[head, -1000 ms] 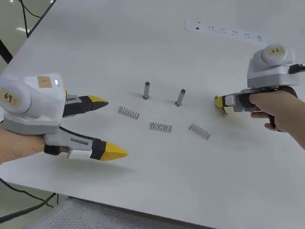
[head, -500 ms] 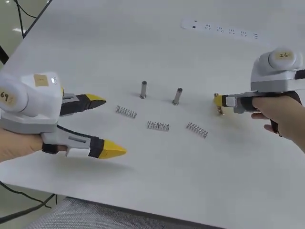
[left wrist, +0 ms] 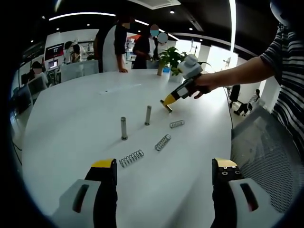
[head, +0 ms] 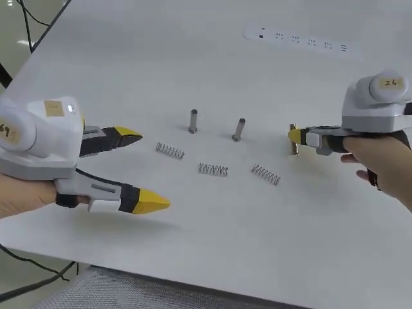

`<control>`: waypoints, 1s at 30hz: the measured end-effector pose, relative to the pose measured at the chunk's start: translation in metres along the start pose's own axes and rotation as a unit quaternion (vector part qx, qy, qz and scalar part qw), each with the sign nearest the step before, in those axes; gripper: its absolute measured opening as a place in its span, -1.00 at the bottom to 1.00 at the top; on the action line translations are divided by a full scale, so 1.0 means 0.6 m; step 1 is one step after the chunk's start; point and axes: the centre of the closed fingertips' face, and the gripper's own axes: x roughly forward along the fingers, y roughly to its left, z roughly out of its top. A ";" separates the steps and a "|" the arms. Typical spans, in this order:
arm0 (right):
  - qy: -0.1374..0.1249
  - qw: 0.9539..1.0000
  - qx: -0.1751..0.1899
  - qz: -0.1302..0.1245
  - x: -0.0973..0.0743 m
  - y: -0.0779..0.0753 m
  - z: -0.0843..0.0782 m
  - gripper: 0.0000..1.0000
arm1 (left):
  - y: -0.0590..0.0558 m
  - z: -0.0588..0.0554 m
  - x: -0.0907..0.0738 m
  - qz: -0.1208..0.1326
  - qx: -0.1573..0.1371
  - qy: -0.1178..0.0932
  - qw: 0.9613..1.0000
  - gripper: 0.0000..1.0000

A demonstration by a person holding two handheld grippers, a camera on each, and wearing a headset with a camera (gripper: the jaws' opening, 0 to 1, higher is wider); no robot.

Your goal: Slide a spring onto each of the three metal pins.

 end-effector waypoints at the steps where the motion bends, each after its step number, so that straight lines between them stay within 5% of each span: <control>1: -0.001 1.000 -0.001 0.000 0.000 0.000 0.000 -0.80 | 0.000 0.000 0.000 0.000 0.000 0.000 1.000 0.64; 30: -0.042 0.999 -0.023 0.008 0.005 0.013 0.013 -0.80 | 0.006 0.002 -0.003 0.005 0.001 -0.002 1.000 0.64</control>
